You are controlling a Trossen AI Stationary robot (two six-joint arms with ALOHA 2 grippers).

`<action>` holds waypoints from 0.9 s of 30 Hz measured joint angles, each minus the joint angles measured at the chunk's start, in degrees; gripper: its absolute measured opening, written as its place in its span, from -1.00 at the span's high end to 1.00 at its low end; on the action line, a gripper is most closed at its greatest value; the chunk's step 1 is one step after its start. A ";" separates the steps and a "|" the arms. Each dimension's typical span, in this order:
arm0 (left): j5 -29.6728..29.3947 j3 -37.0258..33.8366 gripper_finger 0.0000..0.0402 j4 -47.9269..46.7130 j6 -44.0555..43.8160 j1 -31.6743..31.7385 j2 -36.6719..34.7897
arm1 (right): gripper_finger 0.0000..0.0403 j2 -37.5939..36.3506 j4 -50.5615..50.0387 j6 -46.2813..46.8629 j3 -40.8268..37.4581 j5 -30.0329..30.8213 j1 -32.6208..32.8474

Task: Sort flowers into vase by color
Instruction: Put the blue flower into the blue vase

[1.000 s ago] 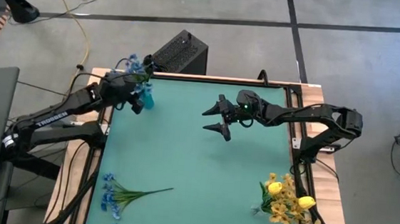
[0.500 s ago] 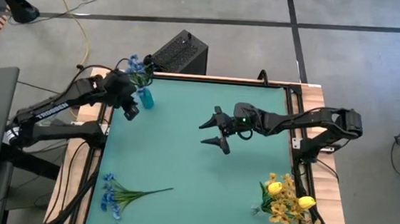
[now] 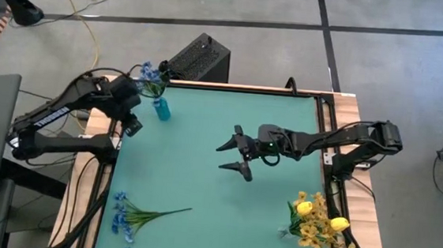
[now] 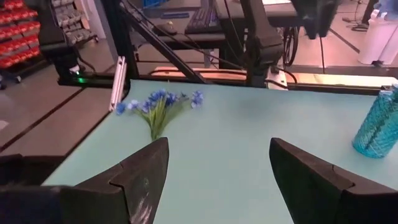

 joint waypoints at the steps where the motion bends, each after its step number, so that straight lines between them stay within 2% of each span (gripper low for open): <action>1: 1.38 0.21 0.37 -0.26 -0.07 -0.68 -0.56 | -0.52 0.00 -0.14 0.53 0.39 0.00 -0.03; 4: 5.17 0.21 0.37 -0.08 -0.87 -3.18 -2.24 | -0.52 2.66 0.02 2.41 2.67 -0.05 -0.37; 7: 8.00 0.21 0.37 1.28 -1.62 -6.78 -4.13 | -0.52 8.83 -1.47 3.48 6.85 -1.26 -0.50; 14: 9.51 0.19 0.37 9.09 -5.52 -18.05 -6.10 | -0.52 23.97 -7.23 1.35 20.29 -1.28 2.66; 17: 8.95 0.14 0.37 10.93 -6.27 -22.90 -5.28 | -0.52 30.03 -7.74 0.53 25.34 -0.44 4.60; 21: 4.54 0.08 0.37 11.98 -5.20 -27.88 -3.97 | -0.52 36.64 -7.11 -0.53 31.69 -0.44 6.82; 27: 0.66 0.08 0.37 12.65 -1.64 -30.73 -2.24 | -0.52 45.59 -7.48 -1.82 39.73 -0.83 9.33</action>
